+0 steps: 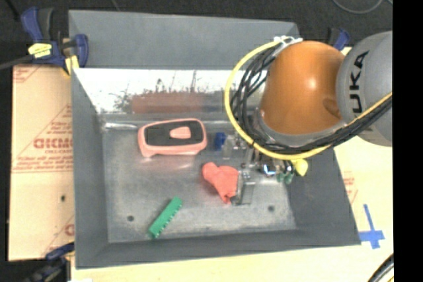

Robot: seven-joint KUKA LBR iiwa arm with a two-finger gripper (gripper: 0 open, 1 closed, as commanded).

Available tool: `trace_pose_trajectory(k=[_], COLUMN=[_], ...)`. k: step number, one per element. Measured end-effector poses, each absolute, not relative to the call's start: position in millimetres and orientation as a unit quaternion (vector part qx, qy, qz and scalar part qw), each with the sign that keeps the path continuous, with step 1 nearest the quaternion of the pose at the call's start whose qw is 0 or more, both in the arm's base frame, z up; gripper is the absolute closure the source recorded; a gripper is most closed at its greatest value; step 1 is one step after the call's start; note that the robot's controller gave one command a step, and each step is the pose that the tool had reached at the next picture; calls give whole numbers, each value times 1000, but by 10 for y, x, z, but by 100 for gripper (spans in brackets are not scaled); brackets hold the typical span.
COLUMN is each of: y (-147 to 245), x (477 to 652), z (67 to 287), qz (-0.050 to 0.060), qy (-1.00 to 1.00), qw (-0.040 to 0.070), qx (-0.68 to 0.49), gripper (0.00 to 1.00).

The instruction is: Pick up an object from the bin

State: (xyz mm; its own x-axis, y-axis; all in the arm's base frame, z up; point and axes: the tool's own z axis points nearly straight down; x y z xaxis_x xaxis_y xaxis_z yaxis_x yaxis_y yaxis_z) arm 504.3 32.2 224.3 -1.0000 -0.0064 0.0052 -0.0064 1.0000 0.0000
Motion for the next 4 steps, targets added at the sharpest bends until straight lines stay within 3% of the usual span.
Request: trace_pose_trajectory(k=[1, 2, 3, 4], y=[322, 317, 365, 342], x=[5056, 5093, 5362, 5381], z=[2286, 2099, 1648, 1522], qz=[0, 0, 0, 0], qy=[-1000, -1000, -991, -989], qw=[-1, -5, -4, -3], qx=[3, 30, 137, 148], gripper=[0, 0, 0, 0])
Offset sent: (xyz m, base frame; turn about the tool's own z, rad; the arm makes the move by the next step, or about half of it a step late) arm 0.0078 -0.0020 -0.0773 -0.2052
